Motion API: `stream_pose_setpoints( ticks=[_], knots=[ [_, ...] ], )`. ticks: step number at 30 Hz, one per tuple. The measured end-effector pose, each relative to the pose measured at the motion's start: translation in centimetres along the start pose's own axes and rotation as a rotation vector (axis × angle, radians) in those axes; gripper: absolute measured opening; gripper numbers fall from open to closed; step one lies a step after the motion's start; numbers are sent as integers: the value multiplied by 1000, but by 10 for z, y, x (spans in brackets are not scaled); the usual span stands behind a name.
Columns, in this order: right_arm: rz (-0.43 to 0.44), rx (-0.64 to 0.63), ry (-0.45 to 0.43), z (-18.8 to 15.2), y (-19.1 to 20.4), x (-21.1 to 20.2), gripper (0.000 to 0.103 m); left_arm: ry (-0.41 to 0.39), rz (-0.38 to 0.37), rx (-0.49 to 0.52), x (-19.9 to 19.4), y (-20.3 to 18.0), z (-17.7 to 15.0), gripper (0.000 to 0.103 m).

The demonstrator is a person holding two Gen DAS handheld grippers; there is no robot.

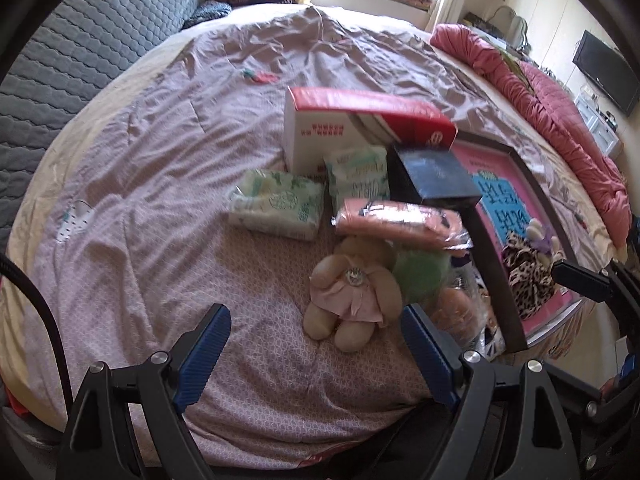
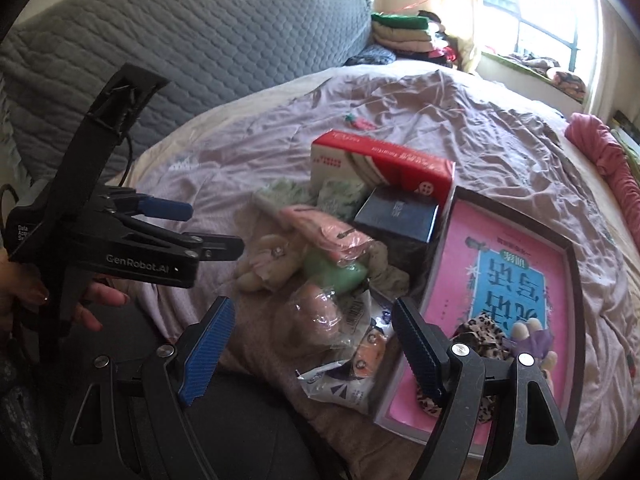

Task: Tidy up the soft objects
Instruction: 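Grasp the pink-dress plush bear with the left tool while the right tool grasps the bagged bread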

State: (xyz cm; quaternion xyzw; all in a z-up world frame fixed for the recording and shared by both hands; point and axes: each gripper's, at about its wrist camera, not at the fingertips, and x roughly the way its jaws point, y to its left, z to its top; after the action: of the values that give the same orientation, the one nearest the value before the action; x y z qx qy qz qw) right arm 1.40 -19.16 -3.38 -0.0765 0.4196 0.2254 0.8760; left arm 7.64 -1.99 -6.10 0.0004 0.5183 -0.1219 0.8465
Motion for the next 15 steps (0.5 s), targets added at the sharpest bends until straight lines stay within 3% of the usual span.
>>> stream_pose_setpoints(
  ticks=[15],
  knots=[
    [43,-92,95,-4,10,53,82,80,-32,-31,53,9,5,86]
  ],
)
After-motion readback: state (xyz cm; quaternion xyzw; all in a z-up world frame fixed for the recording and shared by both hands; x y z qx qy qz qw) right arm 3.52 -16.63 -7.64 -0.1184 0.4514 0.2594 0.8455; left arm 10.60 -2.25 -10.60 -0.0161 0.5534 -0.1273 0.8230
